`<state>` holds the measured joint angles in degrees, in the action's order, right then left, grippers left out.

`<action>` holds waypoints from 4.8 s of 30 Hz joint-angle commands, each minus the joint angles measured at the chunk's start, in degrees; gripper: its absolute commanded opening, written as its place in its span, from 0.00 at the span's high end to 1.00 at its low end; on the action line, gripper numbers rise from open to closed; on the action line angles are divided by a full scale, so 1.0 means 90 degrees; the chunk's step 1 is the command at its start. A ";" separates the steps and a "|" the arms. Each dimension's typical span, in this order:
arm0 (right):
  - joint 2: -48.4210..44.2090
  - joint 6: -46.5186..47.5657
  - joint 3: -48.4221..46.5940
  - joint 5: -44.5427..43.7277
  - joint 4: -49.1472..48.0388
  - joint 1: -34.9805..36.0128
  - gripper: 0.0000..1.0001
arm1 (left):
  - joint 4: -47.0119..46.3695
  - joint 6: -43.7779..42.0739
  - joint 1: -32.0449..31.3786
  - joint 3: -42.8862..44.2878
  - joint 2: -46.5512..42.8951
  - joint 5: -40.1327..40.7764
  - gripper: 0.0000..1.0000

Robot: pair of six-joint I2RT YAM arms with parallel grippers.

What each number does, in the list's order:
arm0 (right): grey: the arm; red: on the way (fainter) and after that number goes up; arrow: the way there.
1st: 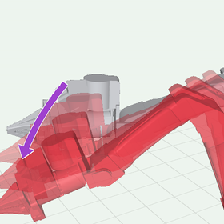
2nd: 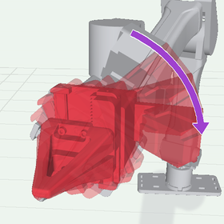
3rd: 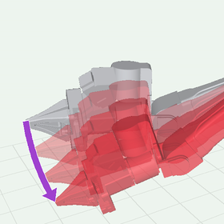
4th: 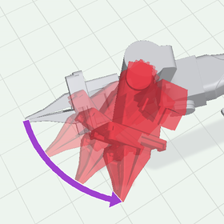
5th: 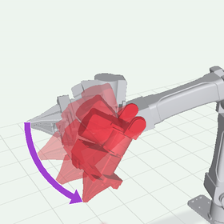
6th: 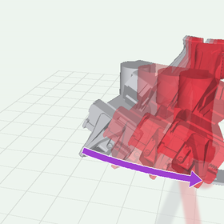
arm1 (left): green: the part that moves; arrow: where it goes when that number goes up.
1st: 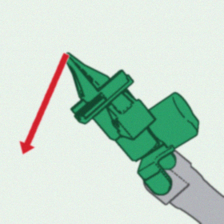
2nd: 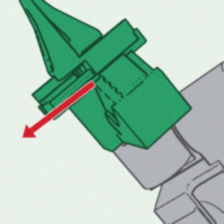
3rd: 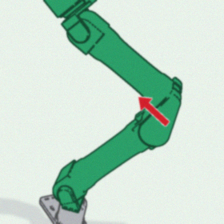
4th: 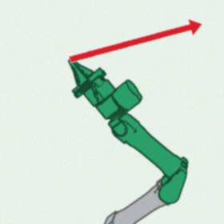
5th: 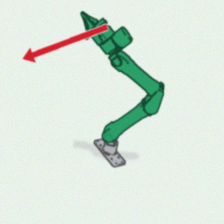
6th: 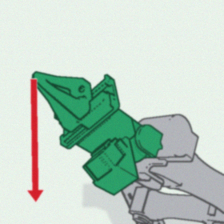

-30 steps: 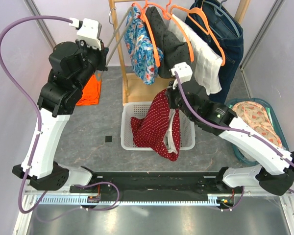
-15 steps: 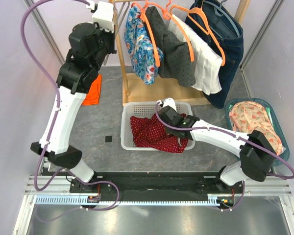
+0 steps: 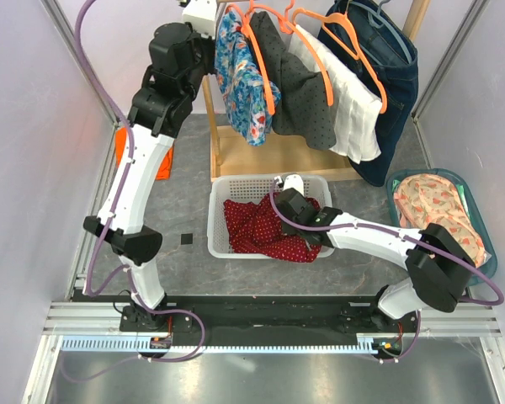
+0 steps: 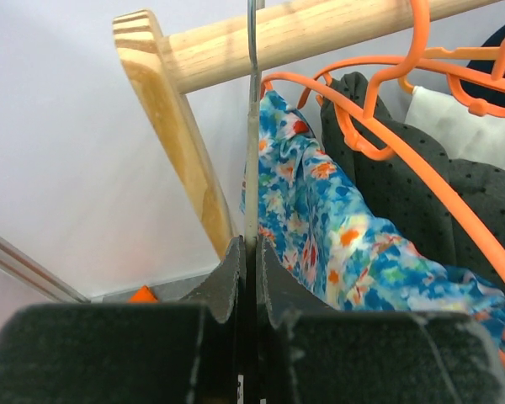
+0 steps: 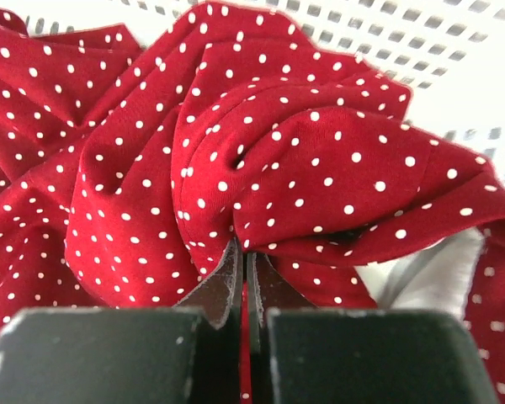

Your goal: Remove the skirt from the hanger

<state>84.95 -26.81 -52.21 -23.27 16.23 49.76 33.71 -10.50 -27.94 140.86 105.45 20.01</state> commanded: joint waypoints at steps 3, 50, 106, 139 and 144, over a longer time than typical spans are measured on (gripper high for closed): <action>-0.0424 -0.0390 0.0517 0.0485 -0.0885 -0.0011 1.00 | -0.0611 -0.0026 0.0185 0.0365 0.0490 0.0218 0.98; -0.2299 0.0000 -0.0128 -0.0139 -0.0016 0.0018 0.19 | -0.1783 -0.0552 -0.2032 0.0160 0.0578 0.1311 0.00; -0.2456 -0.0029 0.0039 -0.0208 0.0033 0.0028 0.20 | -0.1754 -0.0112 -0.0743 0.0073 -0.0622 0.0502 0.98; -0.0485 0.1924 -0.4326 0.1882 0.0326 0.1073 0.02 | 0.0853 0.1519 -0.1016 -0.2086 -0.3181 -0.1217 0.98; -0.0240 0.1895 -0.4443 0.1931 0.0287 0.1073 0.08 | 0.0844 0.1538 -0.1036 -0.2057 -0.3172 -0.1227 0.98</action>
<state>82.15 -10.63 -88.88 -7.81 19.51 59.11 45.80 1.15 -36.88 120.99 78.11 9.93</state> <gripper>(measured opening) 0.970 0.131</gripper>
